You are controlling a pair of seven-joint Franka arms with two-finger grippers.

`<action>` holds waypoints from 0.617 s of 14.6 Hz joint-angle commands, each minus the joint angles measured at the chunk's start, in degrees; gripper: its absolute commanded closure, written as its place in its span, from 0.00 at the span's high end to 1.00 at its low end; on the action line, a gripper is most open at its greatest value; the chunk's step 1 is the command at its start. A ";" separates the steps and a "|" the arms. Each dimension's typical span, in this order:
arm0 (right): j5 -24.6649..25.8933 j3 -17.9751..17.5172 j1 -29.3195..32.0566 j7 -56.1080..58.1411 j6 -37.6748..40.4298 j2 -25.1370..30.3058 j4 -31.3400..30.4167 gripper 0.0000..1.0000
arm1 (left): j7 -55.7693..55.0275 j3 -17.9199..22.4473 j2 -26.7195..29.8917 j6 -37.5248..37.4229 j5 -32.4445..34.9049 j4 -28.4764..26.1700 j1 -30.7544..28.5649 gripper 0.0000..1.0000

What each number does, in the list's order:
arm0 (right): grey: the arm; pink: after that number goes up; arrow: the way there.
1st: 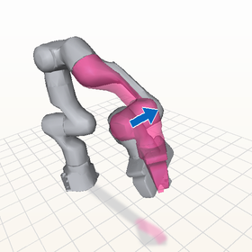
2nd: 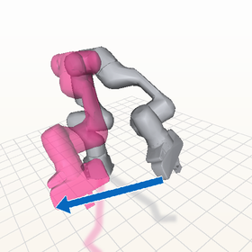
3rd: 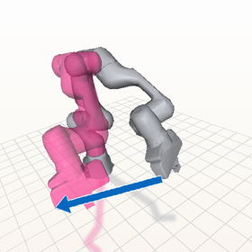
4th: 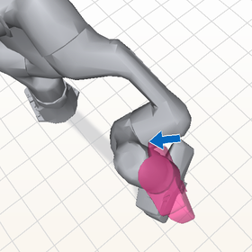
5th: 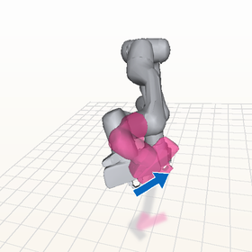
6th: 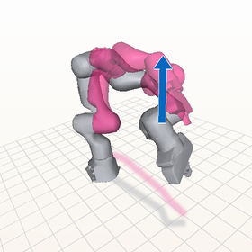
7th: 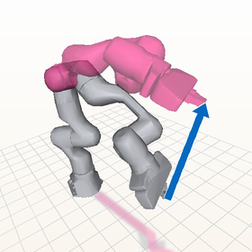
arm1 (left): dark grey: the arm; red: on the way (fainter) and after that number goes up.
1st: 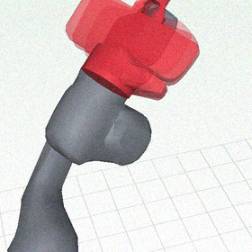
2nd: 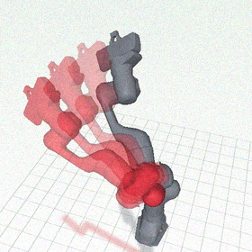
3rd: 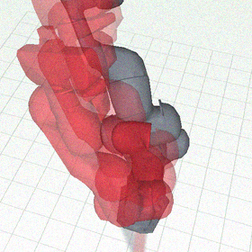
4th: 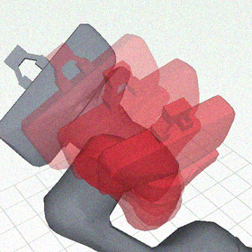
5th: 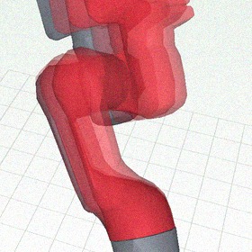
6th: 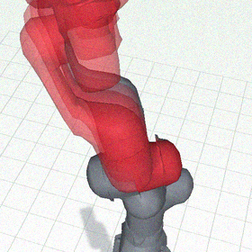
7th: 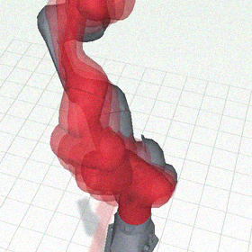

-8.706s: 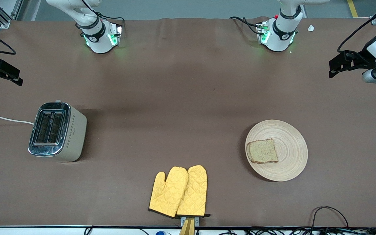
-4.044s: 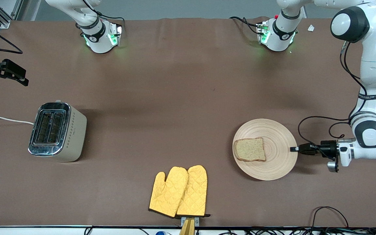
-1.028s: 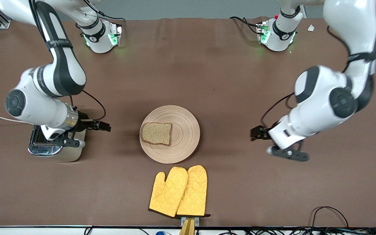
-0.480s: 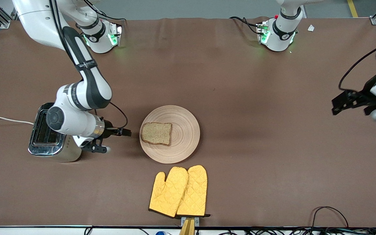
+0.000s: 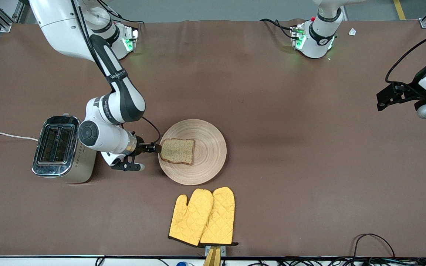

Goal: Move plate and put bread in toaster
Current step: 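Lower the right gripper onto the bread slice and grasp it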

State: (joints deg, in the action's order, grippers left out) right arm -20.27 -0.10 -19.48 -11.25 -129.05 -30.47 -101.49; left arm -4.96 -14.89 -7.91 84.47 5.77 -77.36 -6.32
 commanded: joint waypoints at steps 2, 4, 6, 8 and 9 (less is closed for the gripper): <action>-1.53 0.36 -1.88 -0.79 -1.56 -0.99 0.32 0.43 | -0.05 -0.32 0.44 -1.06 0.74 -0.25 -0.27 1.00; -1.53 0.36 -2.66 -0.79 -2.26 -1.52 0.32 0.43 | -0.14 -0.23 0.44 -1.06 1.18 -0.25 -0.18 1.00; -1.53 0.36 -2.84 -0.79 -3.05 -2.22 0.32 0.43 | -0.05 -0.23 0.44 -1.06 1.26 -0.25 -0.27 1.00; -1.53 0.36 -3.11 -0.79 -3.58 -2.57 0.24 0.43 | -0.05 -0.23 0.36 -1.15 1.09 -0.16 -0.36 1.00; -1.53 0.36 -3.19 -0.79 -3.58 -2.66 0.24 0.43 | -0.05 -0.23 0.44 -1.76 1.00 -0.07 -0.27 1.00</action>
State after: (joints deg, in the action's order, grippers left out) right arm -20.48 -0.10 -22.06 -11.71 -132.11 -32.82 -101.48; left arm -4.96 -14.85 -7.92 83.95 5.77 -77.41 -6.45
